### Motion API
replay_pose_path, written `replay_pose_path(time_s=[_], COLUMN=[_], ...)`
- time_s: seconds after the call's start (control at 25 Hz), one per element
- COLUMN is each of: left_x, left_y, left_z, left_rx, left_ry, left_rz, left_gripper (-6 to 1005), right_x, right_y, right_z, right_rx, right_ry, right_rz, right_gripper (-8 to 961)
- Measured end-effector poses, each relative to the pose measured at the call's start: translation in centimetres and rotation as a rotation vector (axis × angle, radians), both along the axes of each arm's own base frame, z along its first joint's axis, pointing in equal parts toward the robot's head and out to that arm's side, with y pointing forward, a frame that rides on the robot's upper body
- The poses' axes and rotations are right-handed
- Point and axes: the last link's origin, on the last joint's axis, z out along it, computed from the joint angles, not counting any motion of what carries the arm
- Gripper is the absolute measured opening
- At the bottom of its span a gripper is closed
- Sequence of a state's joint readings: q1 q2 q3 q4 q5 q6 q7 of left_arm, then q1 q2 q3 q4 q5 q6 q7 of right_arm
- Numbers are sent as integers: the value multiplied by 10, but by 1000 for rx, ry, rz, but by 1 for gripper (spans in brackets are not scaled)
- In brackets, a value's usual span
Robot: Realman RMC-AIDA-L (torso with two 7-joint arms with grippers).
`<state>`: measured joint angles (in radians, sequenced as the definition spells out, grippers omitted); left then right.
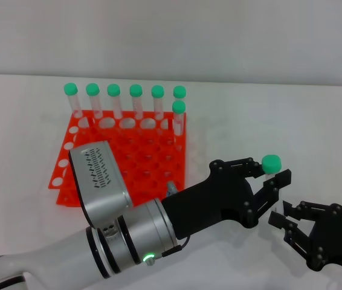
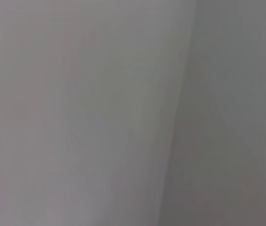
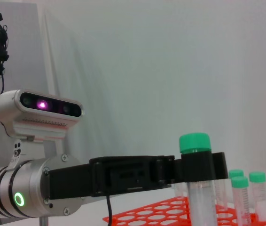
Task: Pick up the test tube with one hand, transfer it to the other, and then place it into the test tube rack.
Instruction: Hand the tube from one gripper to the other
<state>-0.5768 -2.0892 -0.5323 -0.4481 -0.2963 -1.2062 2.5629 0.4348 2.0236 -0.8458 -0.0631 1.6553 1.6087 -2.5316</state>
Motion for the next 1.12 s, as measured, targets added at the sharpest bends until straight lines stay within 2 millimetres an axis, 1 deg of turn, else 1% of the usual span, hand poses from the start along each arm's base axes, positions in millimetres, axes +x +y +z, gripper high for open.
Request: replay_pose_path(time_s=[0.4,0.64,0.88,1.04,1.12], left_x=[0,0,1,0,-10], left_y=[0,0,1,-1,-2], left_z=[0,1,3,6,20], left_rx=[13,15,20,43,141], left_ry=[4,4,-4,-12,-50], left_rz=[-13,-13,-19,-37,-32], left_gripper=[236,218,214,216,217], right_x=[0,-1,2,9,16], right_y=[0,-1,-4,-6,-8], right_z=[1,1,2,6,12], right_rx=[25,4,8,33,60], right_ry=[-15,-20,-19,-19,-23], right_rz=[20,38,27,-5,-30], right_gripper=[221,224,453,607,674])
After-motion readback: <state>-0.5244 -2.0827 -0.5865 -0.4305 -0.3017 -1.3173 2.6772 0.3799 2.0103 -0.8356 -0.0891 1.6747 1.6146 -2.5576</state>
